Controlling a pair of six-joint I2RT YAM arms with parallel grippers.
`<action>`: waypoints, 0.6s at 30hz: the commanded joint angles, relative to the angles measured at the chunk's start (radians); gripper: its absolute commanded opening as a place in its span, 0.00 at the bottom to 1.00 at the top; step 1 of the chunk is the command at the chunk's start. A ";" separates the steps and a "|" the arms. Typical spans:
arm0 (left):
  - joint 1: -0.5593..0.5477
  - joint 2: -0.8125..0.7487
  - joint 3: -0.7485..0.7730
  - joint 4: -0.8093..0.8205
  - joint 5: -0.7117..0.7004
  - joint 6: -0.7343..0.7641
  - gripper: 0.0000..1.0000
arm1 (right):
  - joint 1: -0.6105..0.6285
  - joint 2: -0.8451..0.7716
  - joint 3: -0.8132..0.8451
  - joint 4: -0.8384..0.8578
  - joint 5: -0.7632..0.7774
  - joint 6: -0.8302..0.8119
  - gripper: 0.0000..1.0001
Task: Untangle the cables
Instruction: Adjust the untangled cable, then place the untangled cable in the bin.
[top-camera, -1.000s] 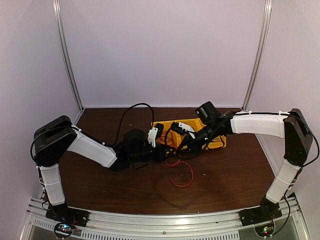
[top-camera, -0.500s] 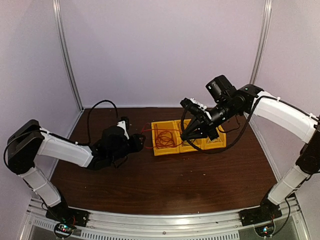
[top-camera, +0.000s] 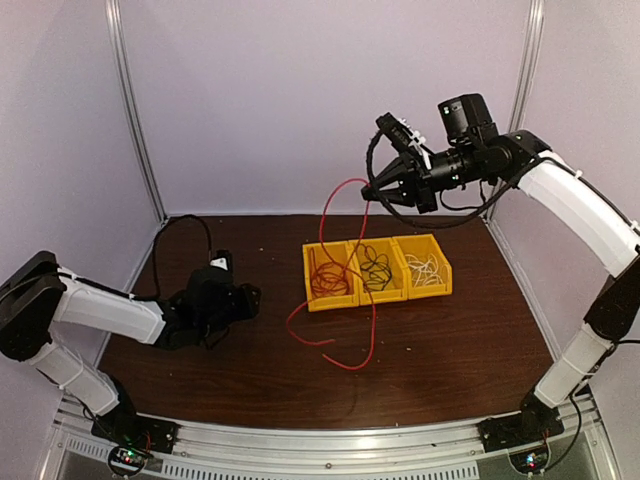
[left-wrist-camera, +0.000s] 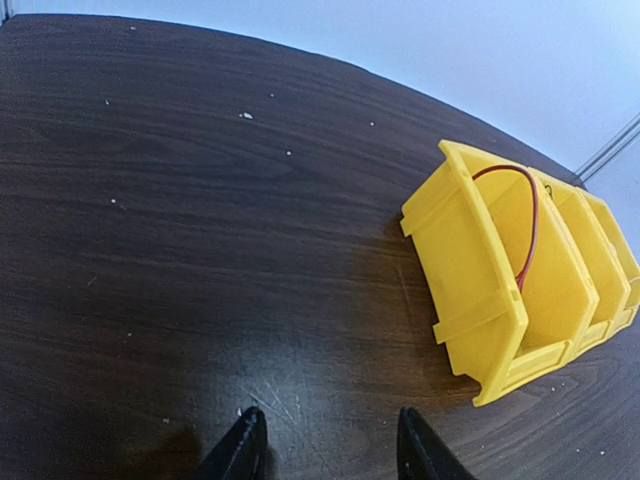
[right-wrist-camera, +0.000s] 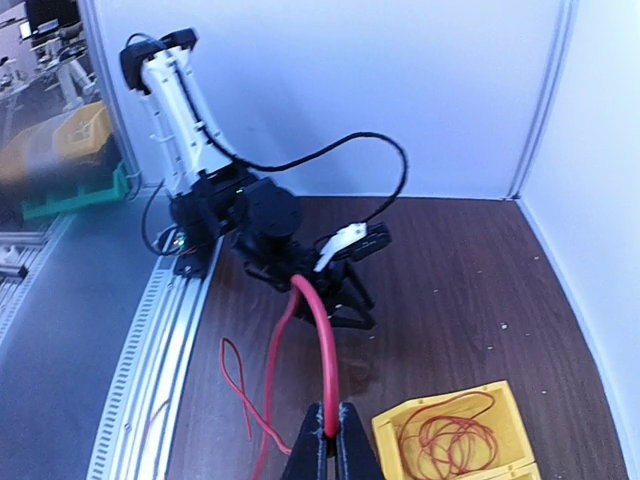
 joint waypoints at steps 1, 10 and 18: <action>0.007 -0.057 -0.021 0.041 0.003 0.065 0.45 | -0.023 0.064 0.081 0.205 0.151 0.186 0.00; 0.007 -0.211 -0.101 -0.008 -0.003 0.084 0.46 | -0.038 0.135 0.117 0.306 0.318 0.199 0.00; 0.007 -0.275 -0.138 -0.038 -0.017 0.088 0.46 | -0.053 0.217 0.129 0.369 0.397 0.217 0.00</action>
